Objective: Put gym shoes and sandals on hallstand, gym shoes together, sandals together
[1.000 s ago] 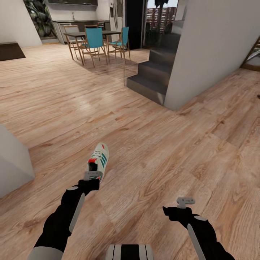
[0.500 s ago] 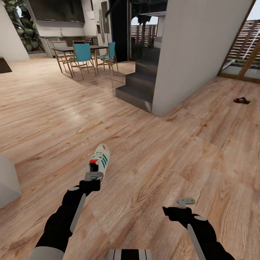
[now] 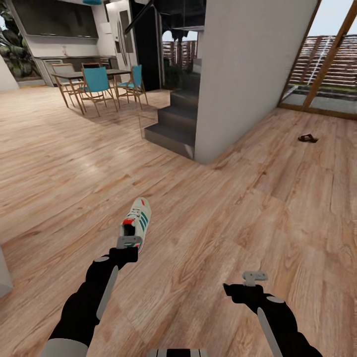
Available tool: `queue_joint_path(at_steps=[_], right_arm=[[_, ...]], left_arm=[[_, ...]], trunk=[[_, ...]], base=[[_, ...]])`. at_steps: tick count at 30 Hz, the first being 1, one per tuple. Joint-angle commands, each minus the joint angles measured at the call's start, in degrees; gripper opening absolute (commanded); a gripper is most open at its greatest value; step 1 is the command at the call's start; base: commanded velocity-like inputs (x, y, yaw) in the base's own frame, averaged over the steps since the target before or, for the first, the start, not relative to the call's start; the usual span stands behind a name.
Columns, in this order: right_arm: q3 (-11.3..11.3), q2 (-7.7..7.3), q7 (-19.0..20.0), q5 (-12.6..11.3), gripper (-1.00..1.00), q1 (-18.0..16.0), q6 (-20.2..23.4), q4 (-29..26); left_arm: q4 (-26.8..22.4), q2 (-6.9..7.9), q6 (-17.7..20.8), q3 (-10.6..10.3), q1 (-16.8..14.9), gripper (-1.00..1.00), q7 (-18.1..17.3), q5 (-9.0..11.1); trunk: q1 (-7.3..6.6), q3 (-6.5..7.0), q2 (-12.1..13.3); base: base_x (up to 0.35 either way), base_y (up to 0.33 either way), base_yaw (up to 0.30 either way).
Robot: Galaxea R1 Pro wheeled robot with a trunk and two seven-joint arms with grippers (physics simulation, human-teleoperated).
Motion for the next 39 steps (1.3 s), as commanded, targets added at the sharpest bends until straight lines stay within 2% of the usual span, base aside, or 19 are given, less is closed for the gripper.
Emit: queue_joint_path(at_steps=[1, 11, 30, 37, 39], right_arm=[[0.0, -0.03, -0.1, -0.4, 1.00, 0.0, 0.3, -0.1], [0.0, -0.07, -0.1, -0.4, 1.00, 0.0, 0.3, -0.1], [0.0, -0.18, -0.1, -0.4, 1.00, 0.0, 0.3, -0.1], [0.0, -0.20, -0.1, -0.4, 1.00, 0.0, 0.3, -0.1], [0.0, -0.20, -0.1, -0.4, 1.00, 0.0, 0.3, -0.1]], left_arm=[[-0.1, 0.00, 0.3, 0.0, 0.0, -1.00, 0.0, 0.0], [-0.1, 0.00, 0.3, 0.0, 0.0, -1.00, -0.1, 0.0], [-0.1, 0.00, 0.3, -0.1, 0.0, -1.00, -0.1, 0.1], [-0.1, 0.00, 0.3, -0.1, 0.0, -1.00, -0.1, 0.1], [-0.1, 0.00, 0.3, -0.1, 0.0, -1.00, -0.1, 0.1]], trunk=[[-0.23, 0.22, 0.4], [-0.45, 1.20, 0.8], [3.72, -0.69, -6.8], [3.90, -1.69, -6.9], [3.90, -1.53, -6.9]], base=[[0.000, 0.000, -0.186], [0.000, 0.000, -0.186], [0.000, 0.000, -0.185], [0.000, 0.000, -0.185], [0.000, 0.000, -0.185]])
